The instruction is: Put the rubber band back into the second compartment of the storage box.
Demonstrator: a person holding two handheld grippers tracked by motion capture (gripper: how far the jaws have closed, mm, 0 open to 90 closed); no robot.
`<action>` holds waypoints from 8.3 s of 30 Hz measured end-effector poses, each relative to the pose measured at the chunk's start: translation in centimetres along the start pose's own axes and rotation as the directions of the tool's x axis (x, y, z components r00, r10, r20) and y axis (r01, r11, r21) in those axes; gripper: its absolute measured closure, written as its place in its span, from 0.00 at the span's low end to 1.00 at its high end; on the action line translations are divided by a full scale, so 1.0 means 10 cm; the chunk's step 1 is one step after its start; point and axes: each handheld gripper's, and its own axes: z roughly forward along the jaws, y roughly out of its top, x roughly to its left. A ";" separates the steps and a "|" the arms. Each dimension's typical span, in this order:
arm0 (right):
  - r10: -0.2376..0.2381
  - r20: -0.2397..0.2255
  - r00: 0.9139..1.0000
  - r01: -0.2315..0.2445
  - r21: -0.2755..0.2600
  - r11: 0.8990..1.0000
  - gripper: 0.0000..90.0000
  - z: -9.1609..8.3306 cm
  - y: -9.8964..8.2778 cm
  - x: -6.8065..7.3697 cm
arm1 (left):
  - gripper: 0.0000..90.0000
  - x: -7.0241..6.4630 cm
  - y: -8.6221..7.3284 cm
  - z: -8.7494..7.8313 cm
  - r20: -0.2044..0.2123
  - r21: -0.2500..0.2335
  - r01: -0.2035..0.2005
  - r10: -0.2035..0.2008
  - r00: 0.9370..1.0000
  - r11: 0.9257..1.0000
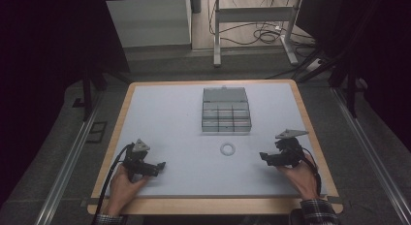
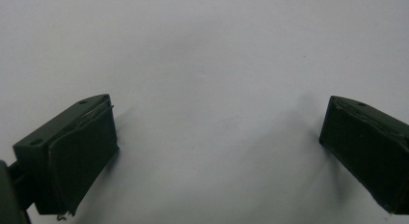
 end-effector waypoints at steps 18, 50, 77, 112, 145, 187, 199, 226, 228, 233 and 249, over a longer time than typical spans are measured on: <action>0.000 -0.046 0.999 0.001 0.029 1.000 0.30 0.15 0.24 0.04 | 0.00 0.00 0.00 0.00 0.000 0.000 0.001 -0.001 1.000 1.000; -0.074 -0.112 0.991 0.091 0.157 0.983 0.54 0.46 0.67 0.17 | 0.00 0.00 0.00 0.00 0.000 -0.001 0.001 -0.001 1.000 1.000; -0.171 -0.193 0.966 0.232 0.363 0.902 0.77 0.83 1.08 0.46 | 0.00 0.00 0.00 0.00 0.000 -0.001 0.001 -0.001 1.000 1.000; -0.266 -0.194 0.944 0.328 0.493 0.806 0.91 1.06 1.23 0.71 | 0.00 0.00 0.00 0.00 0.000 -0.001 0.001 -0.001 1.000 1.000; -0.208 -0.152 0.966 0.241 0.251 0.937 0.91 0.40 1.51 0.52 | 0.00 0.00 0.00 0.00 0.000 -0.001 0.000 0.000 1.000 1.000; -0.078 -0.037 0.996 0.078 0.000 0.997 0.91 0.72 1.55 0.26 | 0.00 0.00 0.00 0.00 0.000 -0.001 0.000 0.000 1.000 1.000; -0.033 0.000 0.999 0.033 -0.040 0.999 0.91 0.88 1.55 0.18 | 0.00 0.00 0.00 0.00 0.000 0.001 0.000 0.000 1.000 1.000; -0.008 0.103 0.995 0.016 -0.074 0.997 0.91 1.29 1.57 0.17 | 0.00 0.00 0.00 0.00 0.001 0.000 0.000 0.000 1.000 1.000; -0.007 0.106 0.994 0.015 -0.073 0.997 0.91 1.31 1.57 0.17 | 0.00 0.00 0.00 0.00 0.001 0.002 -0.001 0.001 1.000 1.000; -0.017 0.123 0.992 0.025 -0.062 0.998 0.90 1.37 1.56 0.17 | 0.00 0.00 0.00 0.00 0.001 0.001 -0.001 0.001 1.000 1.000; -0.056 0.145 0.988 0.058 -0.014 0.998 0.89 1.51 1.51 0.20 | 0.00 0.00 0.00 0.00 0.001 -0.001 0.000 0.000 1.000 1.000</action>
